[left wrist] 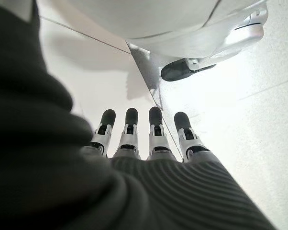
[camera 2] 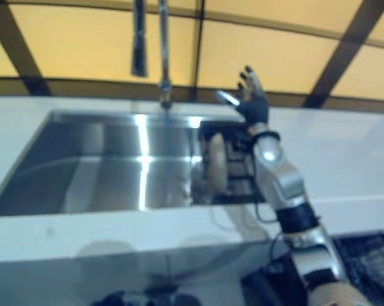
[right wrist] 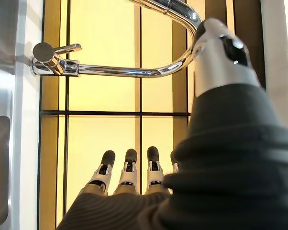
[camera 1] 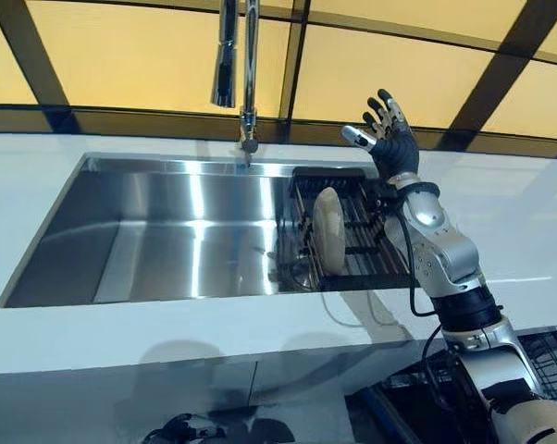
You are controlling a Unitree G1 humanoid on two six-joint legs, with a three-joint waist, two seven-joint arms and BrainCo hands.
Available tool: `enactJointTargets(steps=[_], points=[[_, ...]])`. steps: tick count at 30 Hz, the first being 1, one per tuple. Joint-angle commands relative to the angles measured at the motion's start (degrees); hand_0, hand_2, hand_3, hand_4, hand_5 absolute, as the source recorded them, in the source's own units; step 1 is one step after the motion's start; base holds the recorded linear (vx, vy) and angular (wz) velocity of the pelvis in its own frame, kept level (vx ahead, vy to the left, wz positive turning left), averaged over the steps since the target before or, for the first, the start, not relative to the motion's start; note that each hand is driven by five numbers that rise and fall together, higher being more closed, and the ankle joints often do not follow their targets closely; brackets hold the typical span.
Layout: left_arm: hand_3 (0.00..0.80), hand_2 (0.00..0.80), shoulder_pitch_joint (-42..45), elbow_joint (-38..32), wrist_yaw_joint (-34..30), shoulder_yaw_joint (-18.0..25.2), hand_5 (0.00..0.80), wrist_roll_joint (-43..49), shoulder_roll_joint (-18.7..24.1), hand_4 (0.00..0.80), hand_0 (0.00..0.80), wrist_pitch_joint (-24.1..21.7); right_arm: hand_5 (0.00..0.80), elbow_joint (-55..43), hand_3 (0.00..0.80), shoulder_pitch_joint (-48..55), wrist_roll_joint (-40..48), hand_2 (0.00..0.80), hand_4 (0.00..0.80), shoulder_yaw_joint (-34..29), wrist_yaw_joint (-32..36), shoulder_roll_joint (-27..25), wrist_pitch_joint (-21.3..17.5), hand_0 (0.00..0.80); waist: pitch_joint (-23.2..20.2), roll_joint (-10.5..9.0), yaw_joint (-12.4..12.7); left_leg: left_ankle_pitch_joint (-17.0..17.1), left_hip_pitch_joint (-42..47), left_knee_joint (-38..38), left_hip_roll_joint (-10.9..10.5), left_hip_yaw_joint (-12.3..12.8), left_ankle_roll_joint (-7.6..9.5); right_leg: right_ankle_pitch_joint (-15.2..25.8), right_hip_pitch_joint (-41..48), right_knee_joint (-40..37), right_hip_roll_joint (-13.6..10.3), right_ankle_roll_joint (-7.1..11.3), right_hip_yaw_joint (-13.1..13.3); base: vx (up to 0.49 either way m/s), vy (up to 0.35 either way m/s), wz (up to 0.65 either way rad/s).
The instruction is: Take plates into dishwasher
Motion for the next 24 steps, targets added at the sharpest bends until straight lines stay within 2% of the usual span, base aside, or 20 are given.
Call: enactJointTargets(steps=[1, 9, 18, 24], points=[[0.000, 0.000, -3.2, 1.0, 0.6, -2.7, 0.000, -0.9, 0.7, 0.000, 0.000, -0.1, 0.000, 1.6, 0.000, -7.6, 1.9, 0.000, 0.000, 0.2, -0.8, -1.5, -0.2, 0.000, -1.4, 1.49, 2.0, -2.2, 0.1, -0.1, -2.0, 3.4, 4.83, 1.7, -0.4, 6.4, -4.5, 1.84, 0.9, 0.000, 0.000, 0.00], [0.000, 0.000, -4.1, 0.2, 0.7, -2.3, 0.000, -1.3, 1.6, 0.000, 0.000, 1.0, 0.000, 5.9, 0.000, -8.2, 6.5, 0.000, 0.000, 2.6, 1.2, -0.8, 6.3, 0.000, -1.2, 0.62, 2.3, -2.3, 0.0, -0.1, -1.9, 3.5, 4.92, 2.6, -1.0, 7.4, -4.8, 2.28, 0.5, 0.000, 0.000, 0.00], [0.000, 0.000, -4.5, 0.4, 0.8, -2.1, 0.000, -1.7, 2.1, 0.000, 0.000, 1.0, 0.000, 9.5, 0.000, -10.5, 6.7, 0.000, 0.000, 3.3, 0.7, -1.6, 7.4, 0.000, -1.1, 0.20, 2.5, -2.4, 0.2, -0.1, -1.8, 3.6, 4.92, 3.1, -1.5, 8.1, -5.1, 2.60, 0.5, -0.006, -0.004, 0.05], [0.000, 0.000, -4.4, 0.2, 0.9, -2.3, 0.000, -2.1, 2.2, 0.000, 0.000, 1.0, 0.000, 10.3, 0.000, -12.0, 5.8, 0.000, 0.000, 2.8, -2.1, -2.6, 4.8, 0.000, -0.9, 0.19, 2.7, -2.5, 0.3, -0.1, -1.9, 3.4, 4.93, 3.4, -1.7, 8.3, -5.2, 2.70, 0.4, 0.000, 0.000, 0.00]])
